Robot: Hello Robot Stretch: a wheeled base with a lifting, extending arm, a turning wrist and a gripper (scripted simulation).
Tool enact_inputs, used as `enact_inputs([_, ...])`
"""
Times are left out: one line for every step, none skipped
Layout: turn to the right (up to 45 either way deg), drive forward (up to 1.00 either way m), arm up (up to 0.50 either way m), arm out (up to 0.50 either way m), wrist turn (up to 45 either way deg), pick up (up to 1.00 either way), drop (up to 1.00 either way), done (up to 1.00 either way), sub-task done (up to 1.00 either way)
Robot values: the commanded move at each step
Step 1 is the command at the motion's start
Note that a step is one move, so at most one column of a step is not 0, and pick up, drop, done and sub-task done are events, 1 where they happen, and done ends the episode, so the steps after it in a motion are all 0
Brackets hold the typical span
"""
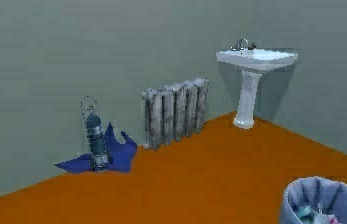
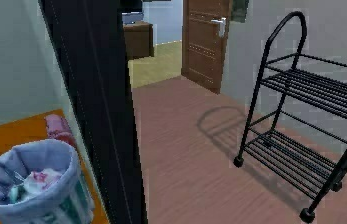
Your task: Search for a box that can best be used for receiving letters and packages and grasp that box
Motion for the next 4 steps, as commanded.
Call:
enact_inputs([12.0, 0.00, 0.00, 0.00, 0.0, 0.00, 0.00, 0.00, 0.00])
enact_inputs([0.0, 1.00, 0.00, 0.00, 0.0, 0.00, 0.00, 0.00, 0.00])
enact_inputs([27.0, 0.00, 0.00, 0.00, 0.0, 0.00, 0.00, 0.00, 0.00])
enact_inputs([0.0, 0.05, 0.00, 0.00, 0.0, 0.00, 0.00, 0.00, 0.00])
